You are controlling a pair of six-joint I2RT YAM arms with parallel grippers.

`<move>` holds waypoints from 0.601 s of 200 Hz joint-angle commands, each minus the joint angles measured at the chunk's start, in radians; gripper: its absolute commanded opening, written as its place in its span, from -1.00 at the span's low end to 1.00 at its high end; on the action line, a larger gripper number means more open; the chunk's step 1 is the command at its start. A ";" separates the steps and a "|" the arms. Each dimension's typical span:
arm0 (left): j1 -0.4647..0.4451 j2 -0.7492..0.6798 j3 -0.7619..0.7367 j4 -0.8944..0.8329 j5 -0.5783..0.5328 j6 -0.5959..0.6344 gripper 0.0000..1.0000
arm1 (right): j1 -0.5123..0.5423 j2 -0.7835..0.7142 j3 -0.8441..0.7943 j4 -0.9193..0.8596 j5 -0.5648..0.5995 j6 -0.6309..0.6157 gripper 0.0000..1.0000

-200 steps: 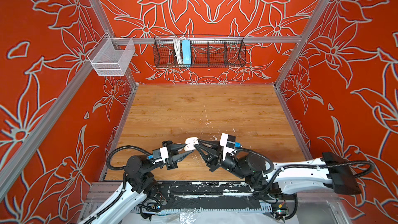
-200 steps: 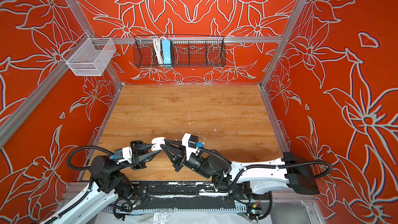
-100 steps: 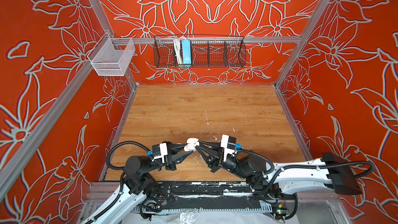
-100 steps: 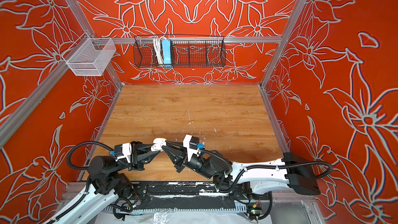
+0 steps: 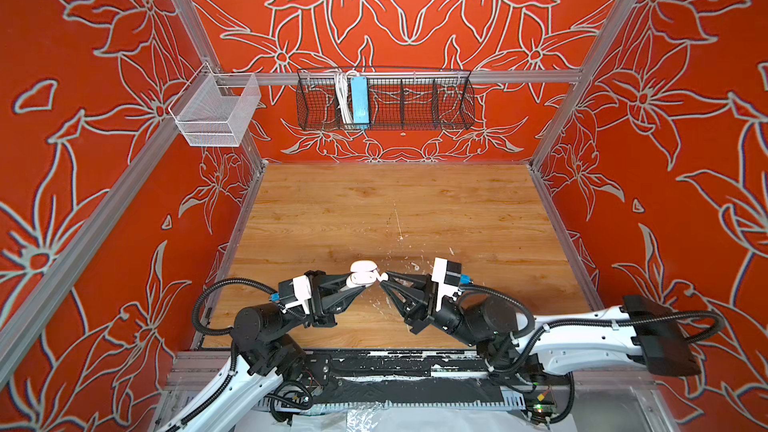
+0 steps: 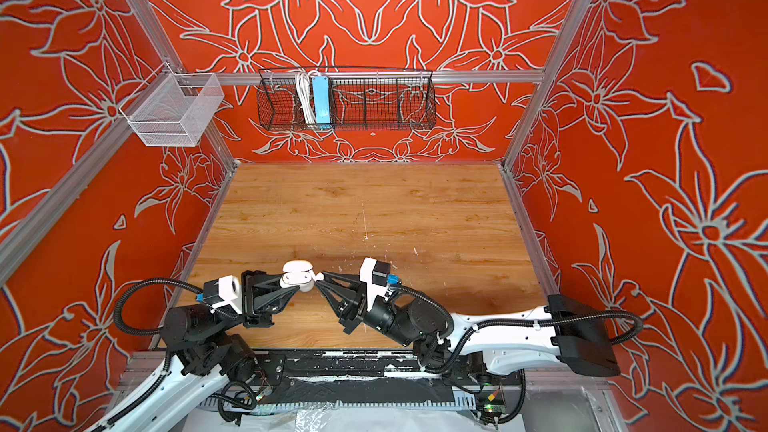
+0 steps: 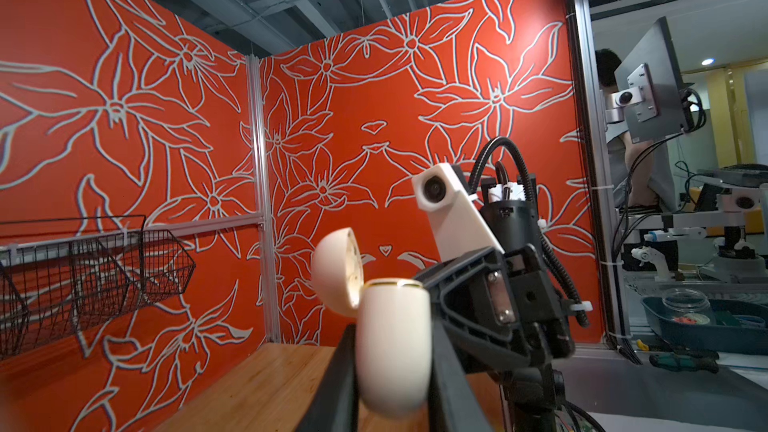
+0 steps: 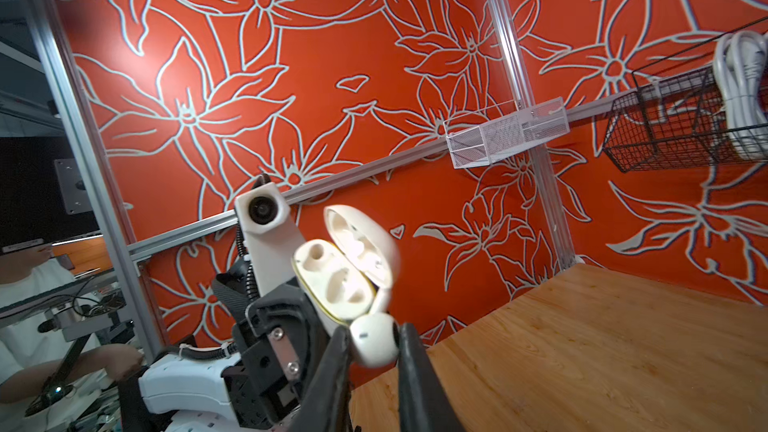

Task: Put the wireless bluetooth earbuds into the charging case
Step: 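Lower the earbud stem-first into the open case slot with the right gripper, then open the right gripper and draw it back from the case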

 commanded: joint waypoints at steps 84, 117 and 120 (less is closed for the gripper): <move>0.001 -0.086 0.035 -0.159 0.031 0.187 -1.00 | 0.004 -0.147 0.027 -0.218 -0.023 -0.028 -0.73; 0.001 -0.088 0.039 -0.240 0.093 0.271 -1.00 | 0.004 -0.266 0.110 -0.527 -0.081 -0.133 -0.73; 0.001 -0.083 0.040 -0.242 0.103 0.275 -1.00 | 0.004 -0.271 0.126 -0.562 -0.086 -0.144 -0.73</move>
